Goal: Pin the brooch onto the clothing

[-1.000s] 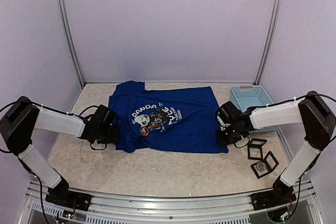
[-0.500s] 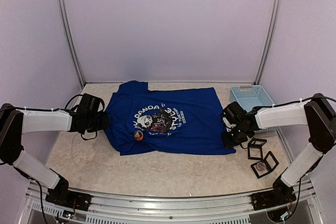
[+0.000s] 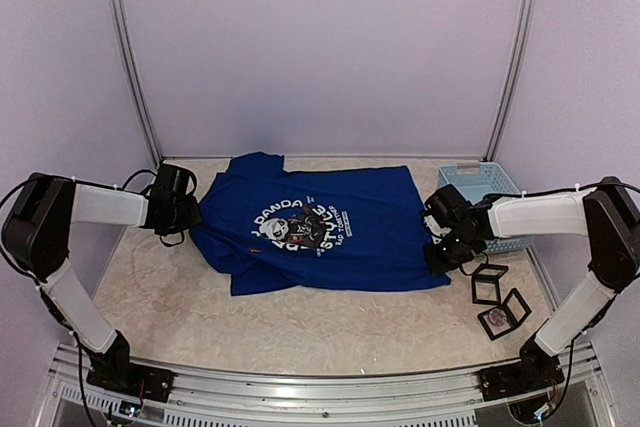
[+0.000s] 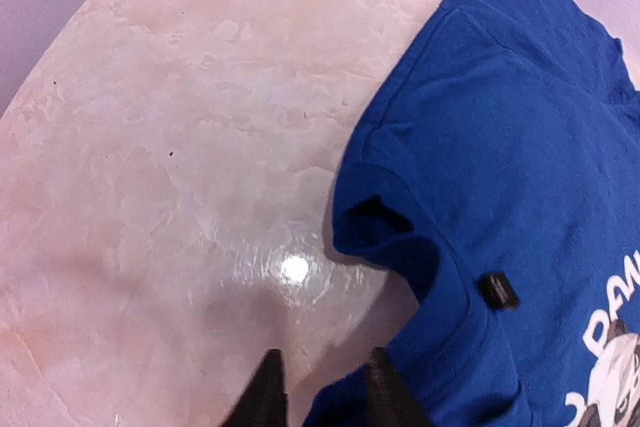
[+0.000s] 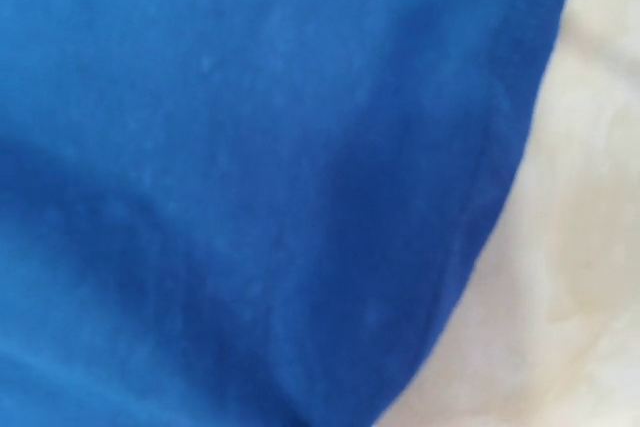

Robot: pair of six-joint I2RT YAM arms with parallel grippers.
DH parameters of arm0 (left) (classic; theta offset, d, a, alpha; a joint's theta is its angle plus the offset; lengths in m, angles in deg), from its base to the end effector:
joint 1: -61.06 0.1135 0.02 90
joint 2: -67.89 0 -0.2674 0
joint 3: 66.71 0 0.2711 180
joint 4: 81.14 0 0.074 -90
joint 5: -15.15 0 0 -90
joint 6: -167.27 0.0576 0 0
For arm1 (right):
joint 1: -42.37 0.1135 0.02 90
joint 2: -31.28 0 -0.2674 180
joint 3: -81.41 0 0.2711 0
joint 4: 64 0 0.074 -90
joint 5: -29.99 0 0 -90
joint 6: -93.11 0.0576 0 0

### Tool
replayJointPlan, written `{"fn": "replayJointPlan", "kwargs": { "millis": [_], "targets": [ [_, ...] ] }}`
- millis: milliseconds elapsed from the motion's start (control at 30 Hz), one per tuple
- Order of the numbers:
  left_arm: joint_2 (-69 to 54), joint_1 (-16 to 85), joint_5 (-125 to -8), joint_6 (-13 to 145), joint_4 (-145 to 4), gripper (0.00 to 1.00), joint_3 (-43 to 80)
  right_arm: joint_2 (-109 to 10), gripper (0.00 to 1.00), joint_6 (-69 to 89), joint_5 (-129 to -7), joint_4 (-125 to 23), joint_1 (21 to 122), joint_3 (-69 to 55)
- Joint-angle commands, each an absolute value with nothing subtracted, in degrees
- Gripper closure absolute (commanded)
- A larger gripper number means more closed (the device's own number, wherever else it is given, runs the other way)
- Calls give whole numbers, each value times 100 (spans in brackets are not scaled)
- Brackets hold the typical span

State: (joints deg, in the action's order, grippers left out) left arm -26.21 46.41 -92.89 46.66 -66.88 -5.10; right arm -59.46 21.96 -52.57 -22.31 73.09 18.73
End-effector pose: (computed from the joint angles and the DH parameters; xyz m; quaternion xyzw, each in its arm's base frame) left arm 0.3490 -0.0728 0.1408 -0.1847 0.9012 -0.0055 0.3920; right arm 0.2686 0.1510 0.1303 -0.0902 0.9783 0.0156 0.1860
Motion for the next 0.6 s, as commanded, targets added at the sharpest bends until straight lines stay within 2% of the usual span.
{"fn": "replayJointPlan", "kwargs": {
  "millis": [0,33,67,167,233,333,400,467,567],
  "targets": [
    [-3043,4495,-9644,4941,-6602,49,162,-6044,100,2015,-5352,-2330,7199,1644],
    [-3007,4313,-9957,4987,-6421,38,212,-6074,100,2008,-5357,-2339,7193,1623],
    [-2926,4063,-10204,5045,-6284,32,216,-6097,100,1993,-5359,-2350,7191,1597],
    [-2301,3078,-10797,5164,-5826,25,90,-6117,100,1976,-5389,-2400,7182,1580],
    [-1911,2383,-10911,5123,-5421,26,-61,-6121,100,1995,-5401,-2410,7177,1580],
    [-1515,1509,-10537,4992,-4909,41,-308,-6121,100,2013,-5401,-2449,7176,1646],
    [-1528,1161,-10047,5039,-4642,46,-421,-6135,100,2018,-5396,-2446,7173,1653],
    [-1704,898,-9827,5110,-4339,45,-414,-6154,100,2014,-5386,-2426,7173,1636],
    [-2223,714,-9792,5267,-4079,34,-307,-6154,100,2020,-5405,-2440,7168,1641]
  ]
}}
